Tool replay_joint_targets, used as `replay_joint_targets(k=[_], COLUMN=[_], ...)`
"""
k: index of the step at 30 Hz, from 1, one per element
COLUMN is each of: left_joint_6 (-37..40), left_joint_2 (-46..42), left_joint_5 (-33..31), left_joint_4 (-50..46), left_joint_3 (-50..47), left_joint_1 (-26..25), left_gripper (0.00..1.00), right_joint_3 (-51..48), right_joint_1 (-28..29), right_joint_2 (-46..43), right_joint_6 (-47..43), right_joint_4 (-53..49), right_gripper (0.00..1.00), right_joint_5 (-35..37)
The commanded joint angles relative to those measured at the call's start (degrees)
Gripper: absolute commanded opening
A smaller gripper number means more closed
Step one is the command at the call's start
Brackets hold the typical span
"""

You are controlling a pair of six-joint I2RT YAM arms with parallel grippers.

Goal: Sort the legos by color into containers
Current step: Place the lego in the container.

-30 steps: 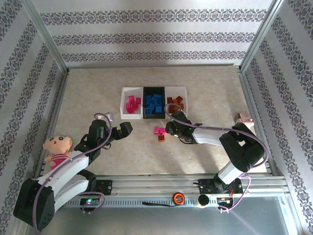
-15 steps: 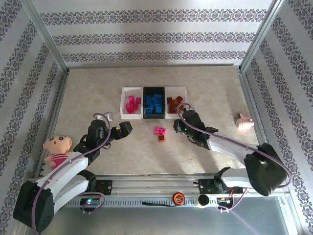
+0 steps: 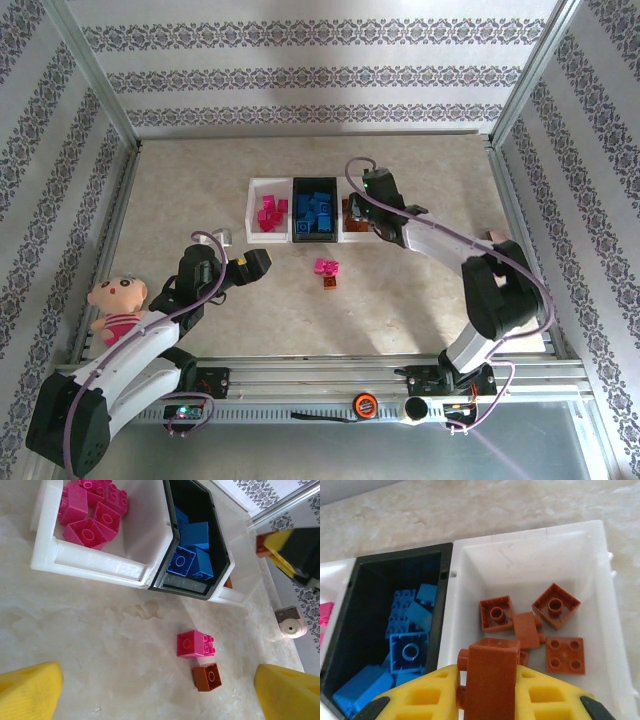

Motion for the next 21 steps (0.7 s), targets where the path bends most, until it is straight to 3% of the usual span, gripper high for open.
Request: replay_joint_targets(k=[1, 5, 6, 14, 21], left_joint_6=[2.04, 2.3, 2.33, 0.73, 8.62], left_joint_2=[-0.39, 0.66, 1.05, 9.16, 27.63], left_joint_5=[0.83, 1.2, 1.29, 5.29, -1.2], left_joint_4=[-0.06, 0.0, 0.01, 5.93, 1.85], left_joint_3=[1.55, 1.91, 2.0, 3.46, 17.2], left_joint_1=[-0.46, -0.44, -0.49, -1.45, -14.29], left_gripper=[0.98, 0.98, 0.99, 0.94, 0.87], right_joint_3=[5.07, 8.82, 9.19, 0.68, -13.81], right_joint_1=[-0.51, -1.38, -1.45, -0.68, 1.4], right_joint_2=[4.16, 6.93, 6.81, -2.55, -13.14], right_joint_6=[-1.53, -0.96, -0.79, -0.15, 1.83], right_joint_4=[-2.04, -2.21, -2.13, -0.22, 2.46], right_gripper=[0.28, 0.57, 0.6, 0.65, 0.66], right_joint_5=[-0.73, -2.57, -2.79, -4.51, -4.29])
